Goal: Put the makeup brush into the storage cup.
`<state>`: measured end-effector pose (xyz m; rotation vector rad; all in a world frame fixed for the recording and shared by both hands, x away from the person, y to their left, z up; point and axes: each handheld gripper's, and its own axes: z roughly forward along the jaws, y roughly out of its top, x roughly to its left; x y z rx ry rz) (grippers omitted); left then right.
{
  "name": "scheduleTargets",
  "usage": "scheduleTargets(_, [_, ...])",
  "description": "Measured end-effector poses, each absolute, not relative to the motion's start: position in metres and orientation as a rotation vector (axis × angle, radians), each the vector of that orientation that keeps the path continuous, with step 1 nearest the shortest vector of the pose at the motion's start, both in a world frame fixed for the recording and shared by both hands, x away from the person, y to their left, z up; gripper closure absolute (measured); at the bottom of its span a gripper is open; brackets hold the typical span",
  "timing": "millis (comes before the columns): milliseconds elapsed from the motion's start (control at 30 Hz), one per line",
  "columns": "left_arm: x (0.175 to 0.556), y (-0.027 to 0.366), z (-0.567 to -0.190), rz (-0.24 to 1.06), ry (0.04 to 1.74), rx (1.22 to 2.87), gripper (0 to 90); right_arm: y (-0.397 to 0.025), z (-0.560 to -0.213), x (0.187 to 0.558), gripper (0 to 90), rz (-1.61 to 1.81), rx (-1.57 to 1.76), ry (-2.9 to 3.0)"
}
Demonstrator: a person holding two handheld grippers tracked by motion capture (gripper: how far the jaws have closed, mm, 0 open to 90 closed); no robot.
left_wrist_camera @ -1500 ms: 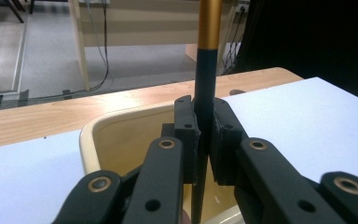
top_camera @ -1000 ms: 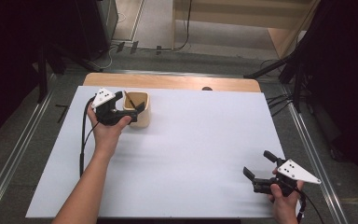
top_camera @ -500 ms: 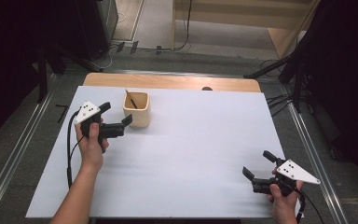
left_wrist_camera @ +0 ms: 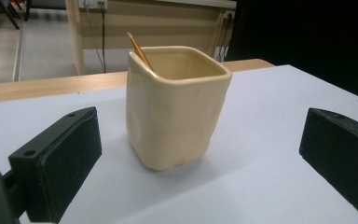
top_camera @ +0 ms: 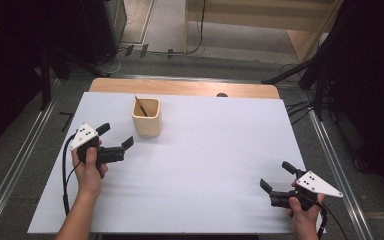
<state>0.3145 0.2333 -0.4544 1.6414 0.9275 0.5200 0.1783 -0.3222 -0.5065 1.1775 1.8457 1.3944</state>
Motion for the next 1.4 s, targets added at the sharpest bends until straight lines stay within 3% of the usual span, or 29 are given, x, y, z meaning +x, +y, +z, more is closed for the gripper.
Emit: scheduleTargets(1400, [0.235,0.288,-0.474,0.530,0.894,1.640,0.0,-0.318,-0.510,0.180,0.0,1.373,1.182,1.867])
